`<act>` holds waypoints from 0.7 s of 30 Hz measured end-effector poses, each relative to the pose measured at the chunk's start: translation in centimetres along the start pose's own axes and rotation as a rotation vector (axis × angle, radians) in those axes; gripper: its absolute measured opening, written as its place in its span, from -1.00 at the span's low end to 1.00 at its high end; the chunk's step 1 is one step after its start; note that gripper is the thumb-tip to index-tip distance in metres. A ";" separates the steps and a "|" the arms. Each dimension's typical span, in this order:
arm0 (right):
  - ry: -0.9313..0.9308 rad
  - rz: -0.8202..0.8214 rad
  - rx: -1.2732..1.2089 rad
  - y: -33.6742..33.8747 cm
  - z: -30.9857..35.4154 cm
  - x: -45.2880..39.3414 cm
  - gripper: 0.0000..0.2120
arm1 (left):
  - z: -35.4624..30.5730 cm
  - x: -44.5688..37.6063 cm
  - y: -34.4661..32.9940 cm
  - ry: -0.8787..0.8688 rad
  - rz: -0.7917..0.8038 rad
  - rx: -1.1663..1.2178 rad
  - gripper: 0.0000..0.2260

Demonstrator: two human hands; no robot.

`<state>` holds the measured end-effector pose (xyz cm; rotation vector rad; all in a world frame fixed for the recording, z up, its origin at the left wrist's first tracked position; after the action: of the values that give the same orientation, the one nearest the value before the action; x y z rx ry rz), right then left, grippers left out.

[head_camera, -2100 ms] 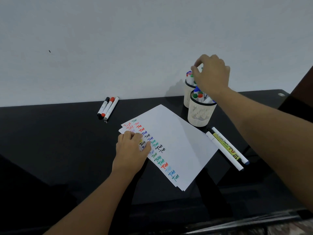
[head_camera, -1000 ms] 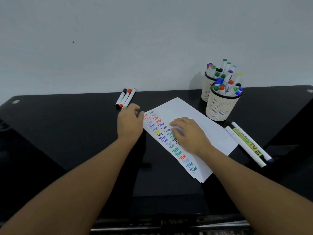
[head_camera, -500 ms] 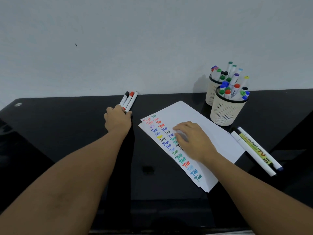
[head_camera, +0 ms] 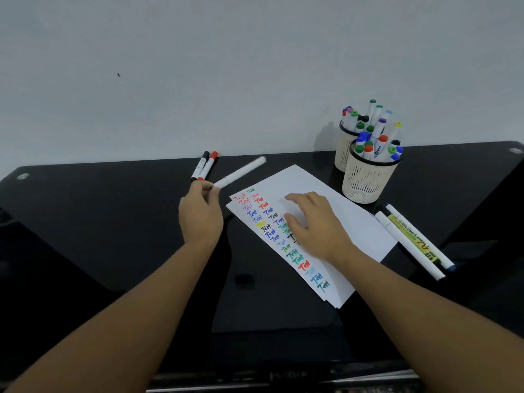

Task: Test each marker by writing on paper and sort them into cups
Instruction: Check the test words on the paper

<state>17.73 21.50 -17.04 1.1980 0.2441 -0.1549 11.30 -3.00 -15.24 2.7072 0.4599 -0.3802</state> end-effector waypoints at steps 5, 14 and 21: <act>0.154 -0.361 0.217 1.5 1.6 1.7 -0.56 | -1.6 5.4 -0.4 -0.042 0.149 0.091 -0.92; 0.336 -0.172 0.236 0.2 2.1 1.3 -0.70 | -2.3 8.2 -1.7 -0.231 0.369 0.029 -0.88; 0.290 -0.154 0.365 0.1 2.3 1.1 -0.66 | -1.9 8.0 -2.7 -0.323 0.437 -0.105 -0.76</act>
<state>19.07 19.41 -16.47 1.5658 0.5817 -0.1644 18.01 2.25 -16.98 2.4848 -0.1936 -0.6289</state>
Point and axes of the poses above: each hand's wrist, its own x-axis away from the middle knuckle, its own y-axis out of the back of the hand, z = x × y, the point moved 4 cm from there along -x, towards the middle knuckle, and after that the axes turned 10 degrees about x, right-handed, at the moved point
